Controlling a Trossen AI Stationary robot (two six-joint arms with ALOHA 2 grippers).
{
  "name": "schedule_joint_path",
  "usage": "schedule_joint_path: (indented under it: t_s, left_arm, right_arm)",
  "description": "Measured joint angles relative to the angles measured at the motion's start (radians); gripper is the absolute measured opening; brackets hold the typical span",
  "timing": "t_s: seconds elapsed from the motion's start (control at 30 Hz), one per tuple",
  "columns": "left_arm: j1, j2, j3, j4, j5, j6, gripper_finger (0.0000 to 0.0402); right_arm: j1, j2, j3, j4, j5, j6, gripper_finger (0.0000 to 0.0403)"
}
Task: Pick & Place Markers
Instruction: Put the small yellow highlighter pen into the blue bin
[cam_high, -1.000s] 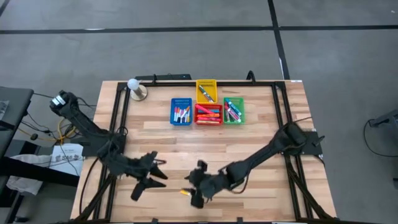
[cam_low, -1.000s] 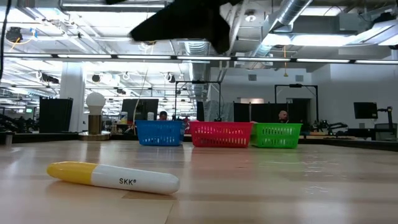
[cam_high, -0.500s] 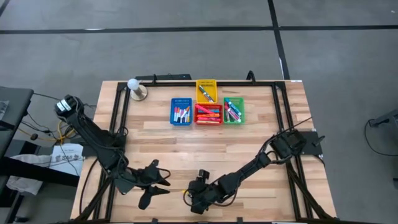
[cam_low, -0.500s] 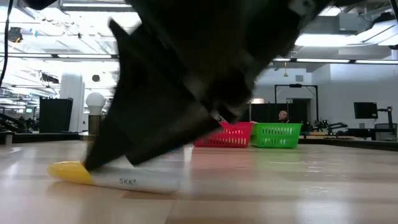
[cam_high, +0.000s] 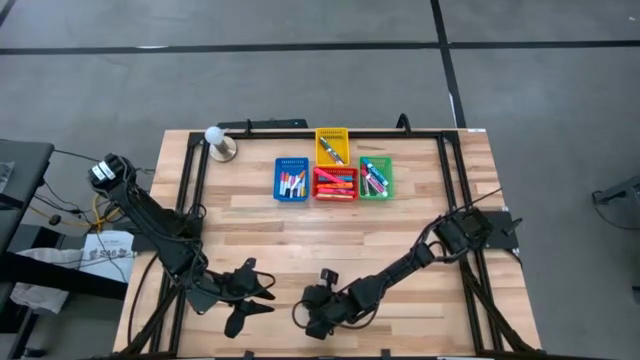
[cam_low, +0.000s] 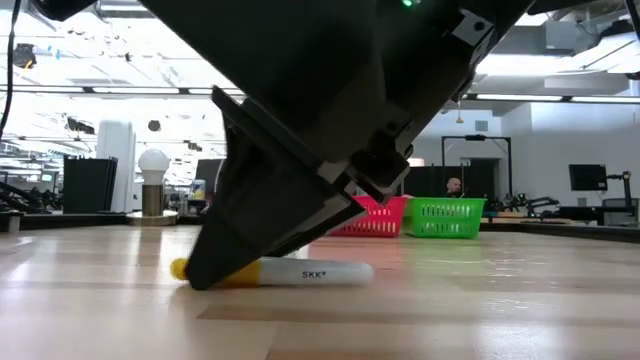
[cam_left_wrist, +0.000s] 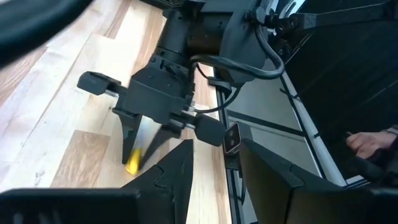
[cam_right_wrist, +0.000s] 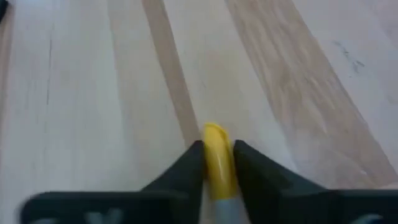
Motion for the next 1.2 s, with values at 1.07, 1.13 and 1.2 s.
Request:
schedule_joint_path:
  t_s: [1.07, 1.13, 1.2]
  left_arm:
    - [-0.029, -0.134, 0.000, -0.041, -0.098, 0.200, 0.0131]
    - [-0.030, -0.203, 0.000, -0.084, -0.122, 0.216, 0.0131]
    - [-0.030, -0.268, 0.000, -0.139, -0.153, 0.236, 0.0131]
  right_arm:
    - [-0.109, -0.073, 0.356, 0.020, -0.143, -0.241, 0.0024]
    - [-0.107, -0.078, 0.365, 0.013, -0.155, -0.262, 0.0024]
    - [-0.105, -0.082, 0.375, 0.018, -0.163, -0.268, 0.0029]
